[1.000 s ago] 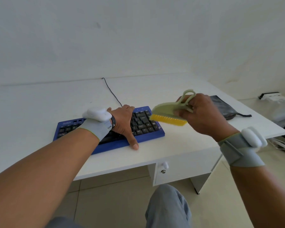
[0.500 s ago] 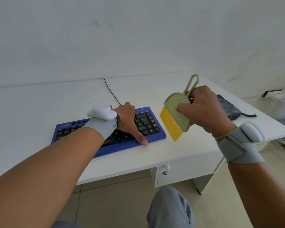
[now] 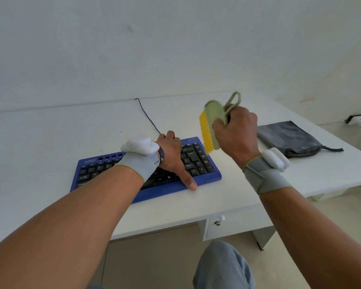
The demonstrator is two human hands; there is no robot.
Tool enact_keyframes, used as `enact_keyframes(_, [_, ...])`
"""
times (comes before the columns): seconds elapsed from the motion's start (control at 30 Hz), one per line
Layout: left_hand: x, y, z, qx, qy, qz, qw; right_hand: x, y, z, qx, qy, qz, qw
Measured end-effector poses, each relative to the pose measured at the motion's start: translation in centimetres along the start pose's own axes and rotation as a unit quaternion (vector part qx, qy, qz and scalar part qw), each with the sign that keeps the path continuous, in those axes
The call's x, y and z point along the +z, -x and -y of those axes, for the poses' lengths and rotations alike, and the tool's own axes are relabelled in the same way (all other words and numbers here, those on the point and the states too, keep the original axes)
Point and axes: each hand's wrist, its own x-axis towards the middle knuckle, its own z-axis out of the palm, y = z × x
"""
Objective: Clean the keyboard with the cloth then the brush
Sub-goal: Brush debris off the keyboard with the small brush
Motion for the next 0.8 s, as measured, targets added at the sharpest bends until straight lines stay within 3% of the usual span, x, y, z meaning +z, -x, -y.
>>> enact_keyframes(0.23, [0.0,0.0,0.3,-0.003,0.001,0.001,1.000,-1.5,1.2,0.2,-0.007,0.051,0.080,0.995])
enact_keyframes(0.57, [-0.3,0.4,0.1,0.014,0.013,0.000,1.000,5.6,-1.5,0.8,-0.026,0.026,-0.001,0.999])
enact_keyframes(0.7, [-0.2,0.3,0.1,0.011,0.017,0.009,1.000,3.6,-2.1,0.5,-0.027,0.011,-0.057,0.998])
enact_keyframes(0.8, [0.0,0.0,0.2,0.011,0.023,0.006,1.000,0.2,-1.6,0.6,-0.021,0.013,-0.039,0.999])
